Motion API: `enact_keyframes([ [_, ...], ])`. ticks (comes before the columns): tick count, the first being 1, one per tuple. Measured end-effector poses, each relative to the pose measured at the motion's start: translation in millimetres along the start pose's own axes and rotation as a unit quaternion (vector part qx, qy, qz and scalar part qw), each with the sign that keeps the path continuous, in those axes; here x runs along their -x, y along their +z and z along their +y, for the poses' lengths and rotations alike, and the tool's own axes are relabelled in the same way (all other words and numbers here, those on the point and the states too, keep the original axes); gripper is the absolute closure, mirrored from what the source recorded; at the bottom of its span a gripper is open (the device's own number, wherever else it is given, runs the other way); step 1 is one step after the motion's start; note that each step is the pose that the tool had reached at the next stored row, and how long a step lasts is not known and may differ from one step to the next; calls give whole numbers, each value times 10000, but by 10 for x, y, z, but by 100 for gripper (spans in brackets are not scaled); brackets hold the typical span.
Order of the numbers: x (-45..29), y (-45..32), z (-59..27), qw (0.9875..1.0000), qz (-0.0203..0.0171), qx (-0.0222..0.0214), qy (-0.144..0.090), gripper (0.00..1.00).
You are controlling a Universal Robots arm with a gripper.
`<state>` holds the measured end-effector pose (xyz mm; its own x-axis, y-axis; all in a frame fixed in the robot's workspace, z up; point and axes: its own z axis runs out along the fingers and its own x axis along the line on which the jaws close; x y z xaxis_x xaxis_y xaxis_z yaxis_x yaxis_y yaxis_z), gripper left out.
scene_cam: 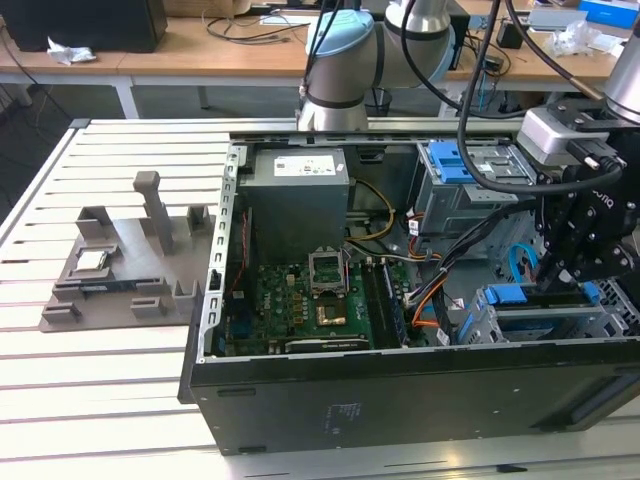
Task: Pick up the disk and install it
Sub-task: 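Insert the second disk wire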
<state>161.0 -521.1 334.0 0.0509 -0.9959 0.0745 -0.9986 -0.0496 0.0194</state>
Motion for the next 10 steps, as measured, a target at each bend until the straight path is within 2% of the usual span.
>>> enact_keyframes([
  [2,1,-6,0,10000,5,0,0,76],
  [4,16,-47,0,10000,8,0,1,76],
  [5,29,-115,1,10000,35,2,1,76],
  [8,78,-262,0,10000,58,3,1,76],
  [10,116,-332,0,10000,71,3,1,76],
])
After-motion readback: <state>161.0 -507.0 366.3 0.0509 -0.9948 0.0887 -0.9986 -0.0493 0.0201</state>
